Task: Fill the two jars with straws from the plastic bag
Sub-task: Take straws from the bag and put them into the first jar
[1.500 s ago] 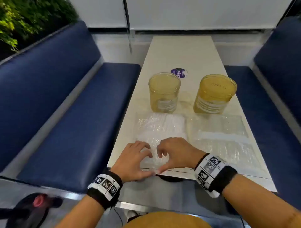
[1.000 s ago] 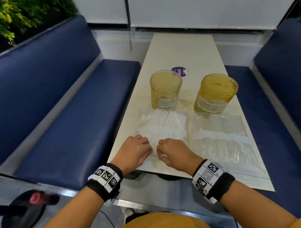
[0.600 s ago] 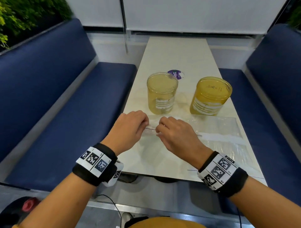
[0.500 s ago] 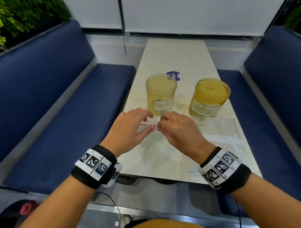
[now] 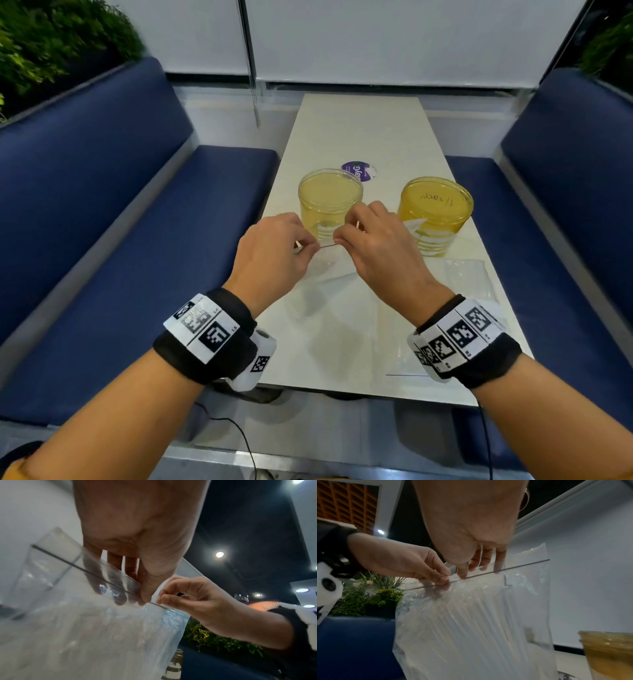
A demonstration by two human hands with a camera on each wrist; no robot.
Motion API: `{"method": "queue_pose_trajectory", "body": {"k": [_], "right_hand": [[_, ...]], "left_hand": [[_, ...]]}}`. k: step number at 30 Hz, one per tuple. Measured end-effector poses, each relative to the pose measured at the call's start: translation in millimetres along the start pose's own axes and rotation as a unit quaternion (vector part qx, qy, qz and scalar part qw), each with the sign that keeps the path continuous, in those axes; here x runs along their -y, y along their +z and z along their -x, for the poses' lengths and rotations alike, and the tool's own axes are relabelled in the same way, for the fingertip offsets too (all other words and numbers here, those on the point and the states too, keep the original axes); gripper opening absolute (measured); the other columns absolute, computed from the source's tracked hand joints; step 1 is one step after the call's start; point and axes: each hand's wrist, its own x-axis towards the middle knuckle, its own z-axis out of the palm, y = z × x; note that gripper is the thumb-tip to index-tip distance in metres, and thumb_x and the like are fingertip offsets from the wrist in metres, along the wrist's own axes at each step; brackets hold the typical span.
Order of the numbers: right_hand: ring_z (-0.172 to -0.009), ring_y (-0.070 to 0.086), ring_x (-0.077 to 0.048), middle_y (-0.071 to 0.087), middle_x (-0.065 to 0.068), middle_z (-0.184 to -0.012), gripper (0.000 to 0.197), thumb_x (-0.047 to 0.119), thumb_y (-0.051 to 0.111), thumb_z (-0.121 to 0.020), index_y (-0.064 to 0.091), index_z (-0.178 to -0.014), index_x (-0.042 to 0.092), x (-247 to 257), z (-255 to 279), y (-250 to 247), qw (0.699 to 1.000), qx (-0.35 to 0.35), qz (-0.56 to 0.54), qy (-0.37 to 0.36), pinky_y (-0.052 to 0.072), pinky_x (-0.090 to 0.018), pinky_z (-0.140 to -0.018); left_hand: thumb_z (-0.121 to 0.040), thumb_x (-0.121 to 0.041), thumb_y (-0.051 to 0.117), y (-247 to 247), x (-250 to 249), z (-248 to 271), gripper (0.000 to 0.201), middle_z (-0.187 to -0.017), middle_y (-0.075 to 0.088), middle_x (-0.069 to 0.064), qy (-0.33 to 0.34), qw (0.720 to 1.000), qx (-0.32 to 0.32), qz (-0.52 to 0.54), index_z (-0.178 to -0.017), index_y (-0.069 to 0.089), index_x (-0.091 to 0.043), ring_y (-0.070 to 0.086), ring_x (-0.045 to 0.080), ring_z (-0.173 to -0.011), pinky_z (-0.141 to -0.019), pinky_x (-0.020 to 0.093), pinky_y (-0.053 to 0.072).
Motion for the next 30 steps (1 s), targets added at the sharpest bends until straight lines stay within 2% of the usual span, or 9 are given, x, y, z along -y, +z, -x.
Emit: {"method": "queue_pose_trajectory", "body": {"k": [3, 6, 8, 12, 15, 22, 25, 27, 30], "right_hand": [[-0.079, 0.050, -0.025, 0.059, -0.005, -0.086, 0.005, 0.006, 0.070, -0.088, 0.070, -0.088, 0.011, -3.6, 0.9, 3.3, 0.999, -0.035, 0.014, -0.013, 0.037, -0.034, -0.063], [-0.078, 0.054, -0.026, 0.063, -0.004, -0.083, 0.006, 0.008, 0.070, -0.090, 0.071, -0.086, 0.012, -5.3, 2.5, 4.5, 0.996, -0.075, 0.023, -0.037, 0.038, -0.035, -0.065], [-0.076, 0.057, -0.026, 0.064, -0.003, -0.081, 0.009, 0.010, 0.069, -0.092, 0.074, -0.085, 0.012, -3.6, 6.0, 4.8, 0.994, -0.096, 0.025, -0.050, 0.039, -0.035, -0.064], [-0.076, 0.060, -0.028, 0.067, -0.003, -0.080, 0.011, 0.003, 0.070, -0.089, 0.075, -0.084, 0.011, -1.9, 18.0, 4.3, 0.989, -0.132, 0.014, -0.067, 0.040, -0.036, -0.063], [-0.080, 0.062, -0.028, 0.068, -0.003, -0.083, 0.013, 0.008, 0.066, -0.094, 0.074, -0.084, 0.010, -1.0, 24.8, 4.5, 0.990, -0.123, 0.015, -0.069, 0.042, -0.037, -0.065], [-0.096, 0.062, -0.029, 0.070, -0.002, -0.095, 0.015, 0.012, 0.060, -0.098, 0.070, -0.087, 0.010, 1.6, 34.2, 8.2, 0.994, -0.097, 0.020, -0.047, 0.044, -0.038, -0.077], [-0.099, 0.062, -0.028, 0.072, 0.001, -0.101, 0.010, 0.006, 0.063, -0.095, 0.069, -0.088, 0.011, 0.8, 38.9, 10.9, 0.995, -0.092, 0.019, -0.044, 0.042, -0.038, -0.080], [-0.102, 0.059, -0.028, 0.070, -0.003, -0.106, 0.009, 0.008, 0.062, -0.095, 0.069, -0.090, 0.012, 0.7, 41.0, 11.6, 0.994, -0.097, 0.030, -0.039, 0.041, -0.038, -0.082], [-0.092, 0.057, -0.027, 0.067, -0.003, -0.099, 0.010, 0.012, 0.062, -0.096, 0.070, -0.090, 0.015, -2.4, 41.5, 11.0, 0.991, -0.110, 0.056, -0.050, 0.040, -0.038, -0.079]], "left_hand": [[-0.092, -0.045, 0.065, -2.8, -5.2, -4.8, 0.022, -0.082, 0.067, -0.014, -0.034, 0.998, 0.024, 0.039, -0.083, 0.076, -0.028, 0.063, 0.010, -0.075, -0.064, 0.030, 0.052], [-0.098, -0.045, 0.055, -1.5, -11.5, -8.9, 0.032, -0.077, 0.072, -0.009, -0.040, 0.994, 0.059, 0.077, -0.083, 0.075, -0.025, 0.064, 0.013, -0.070, -0.065, 0.037, 0.057], [-0.096, -0.041, 0.059, 1.2, -13.3, -12.7, 0.028, -0.075, 0.072, -0.008, -0.044, 0.992, 0.078, 0.087, -0.084, 0.077, -0.024, 0.064, 0.012, -0.068, -0.066, 0.037, 0.058], [-0.089, -0.033, 0.072, 5.2, -11.2, -14.4, 0.015, -0.073, 0.072, -0.010, -0.063, 0.986, 0.083, 0.127, -0.085, 0.080, -0.021, 0.065, 0.007, -0.068, -0.068, 0.028, 0.057], [-0.089, -0.031, 0.070, 11.4, -14.2, -8.8, 0.016, -0.067, 0.072, -0.010, -0.098, 0.978, 0.076, 0.167, -0.079, 0.079, -0.022, 0.068, 0.010, -0.067, -0.068, 0.032, 0.057], [-0.083, -0.028, 0.067, 19.2, -29.1, -1.5, 0.018, -0.060, 0.069, -0.005, -0.142, 0.975, 0.034, 0.169, -0.070, 0.076, -0.020, 0.066, 0.017, -0.063, -0.069, 0.040, 0.059], [-0.085, -0.028, 0.066, 21.0, -29.1, -5.1, 0.018, -0.066, 0.071, -0.005, -0.149, 0.971, 0.059, 0.177, -0.073, 0.076, -0.020, 0.069, 0.018, -0.068, -0.073, 0.041, 0.060], [-0.089, -0.028, 0.065, 24.8, -26.5, -7.4, 0.019, -0.070, 0.072, -0.004, -0.143, 0.973, 0.084, 0.162, -0.076, 0.075, -0.019, 0.070, 0.018, -0.072, -0.075, 0.043, 0.060], [-0.094, -0.027, 0.063, 28.4, -21.7, -9.9, 0.019, -0.078, 0.072, -0.001, -0.125, 0.973, 0.117, 0.153, -0.082, 0.072, -0.016, 0.070, 0.020, -0.076, -0.075, 0.045, 0.060]]}}
